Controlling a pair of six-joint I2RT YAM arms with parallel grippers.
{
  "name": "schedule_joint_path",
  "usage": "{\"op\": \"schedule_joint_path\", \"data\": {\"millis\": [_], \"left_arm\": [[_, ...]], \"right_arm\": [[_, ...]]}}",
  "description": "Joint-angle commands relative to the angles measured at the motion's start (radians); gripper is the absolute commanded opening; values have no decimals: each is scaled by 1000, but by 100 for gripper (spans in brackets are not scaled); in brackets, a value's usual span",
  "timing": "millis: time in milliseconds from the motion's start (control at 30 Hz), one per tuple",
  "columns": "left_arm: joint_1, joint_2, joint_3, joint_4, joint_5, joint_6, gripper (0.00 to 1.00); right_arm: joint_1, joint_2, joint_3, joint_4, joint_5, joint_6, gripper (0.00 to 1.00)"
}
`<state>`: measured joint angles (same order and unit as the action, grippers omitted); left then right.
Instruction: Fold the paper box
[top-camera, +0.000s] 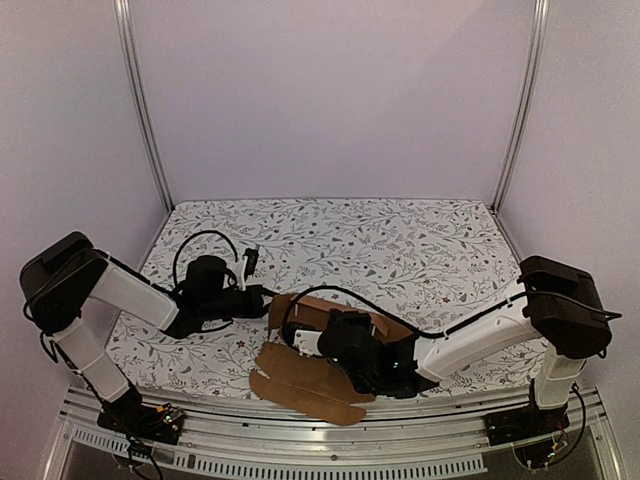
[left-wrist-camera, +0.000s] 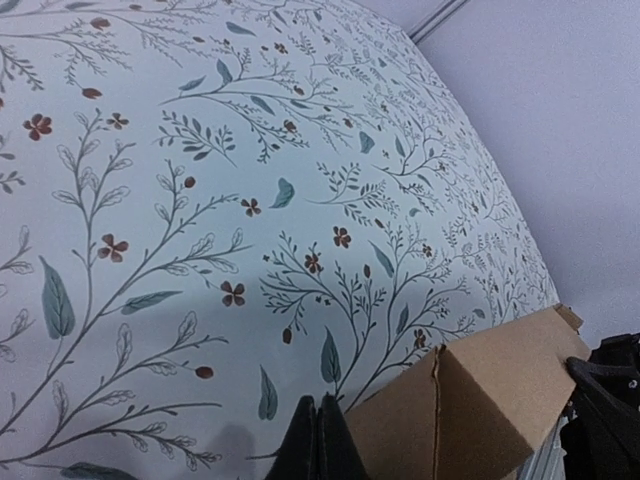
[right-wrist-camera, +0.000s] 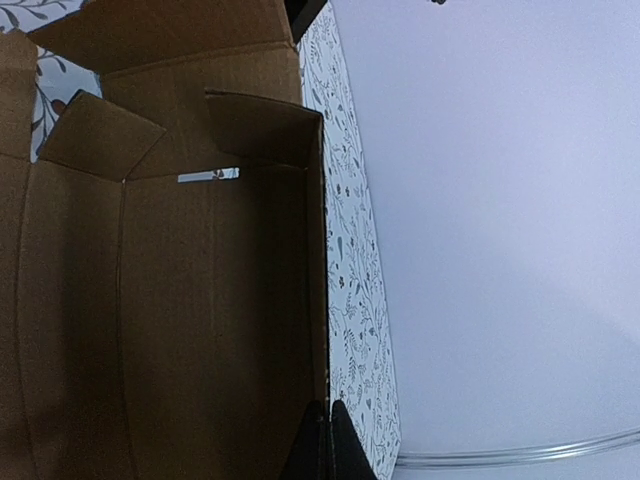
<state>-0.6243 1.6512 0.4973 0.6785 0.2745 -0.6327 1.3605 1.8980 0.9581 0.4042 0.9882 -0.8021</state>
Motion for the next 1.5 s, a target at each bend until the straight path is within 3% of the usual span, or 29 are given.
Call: {"op": "schedule_joint_path", "data": {"millis": [0,1000,1467], "left_arm": [[8,-9,-48,97,90,-20,0],[-223,-135,-215,166,-79,-4,2],[-296,-293,-255,15,-193,38,8]], "right_arm": [[3,2,1,19,16,-16,0],[66,3,-34,-8,30,21,0],[114,48,-41,-10,93,-18,0]]}}
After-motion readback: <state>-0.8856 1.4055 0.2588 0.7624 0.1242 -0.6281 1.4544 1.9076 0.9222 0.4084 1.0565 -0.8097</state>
